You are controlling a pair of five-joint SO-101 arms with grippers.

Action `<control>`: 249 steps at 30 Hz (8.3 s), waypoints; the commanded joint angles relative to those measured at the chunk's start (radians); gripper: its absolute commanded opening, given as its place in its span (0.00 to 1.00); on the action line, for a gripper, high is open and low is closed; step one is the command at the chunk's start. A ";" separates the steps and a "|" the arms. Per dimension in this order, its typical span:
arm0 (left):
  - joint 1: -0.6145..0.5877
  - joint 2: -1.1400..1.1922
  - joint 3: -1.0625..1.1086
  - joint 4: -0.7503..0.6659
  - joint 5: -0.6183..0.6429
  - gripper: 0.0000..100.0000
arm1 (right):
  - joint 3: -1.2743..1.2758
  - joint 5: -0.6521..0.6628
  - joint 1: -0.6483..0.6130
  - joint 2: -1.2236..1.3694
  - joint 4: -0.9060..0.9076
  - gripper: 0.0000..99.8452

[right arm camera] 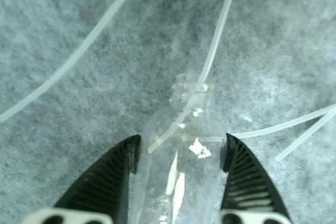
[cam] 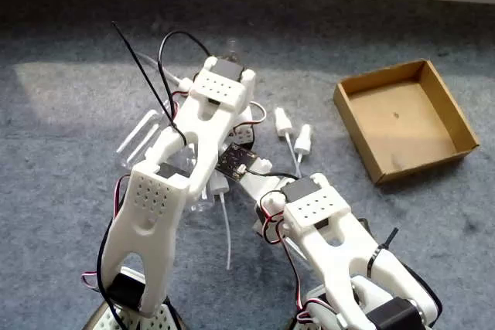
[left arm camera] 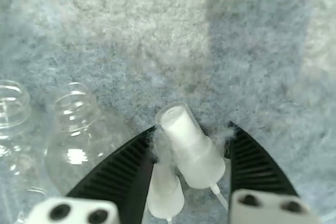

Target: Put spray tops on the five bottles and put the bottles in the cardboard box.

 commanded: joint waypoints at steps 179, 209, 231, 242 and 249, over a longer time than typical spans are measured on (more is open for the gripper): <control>0.303 -1.644 1.325 -0.882 -0.041 0.00 | 0.461 -0.244 0.160 -1.368 -0.315 0.12; 0.325 -1.874 1.351 -0.743 -0.149 0.09 | 0.464 -0.244 0.203 -1.368 -0.318 0.12; -0.016 -1.911 1.422 -0.532 -0.149 0.01 | 0.182 -0.236 0.369 -1.368 -0.406 0.12; -0.019 -1.911 1.569 -0.534 -0.146 0.01 | 0.183 -0.241 0.426 -1.322 -0.496 0.12; -0.015 -1.911 1.659 -0.588 -0.144 0.01 | 0.024 -0.241 0.489 -1.053 -0.510 0.12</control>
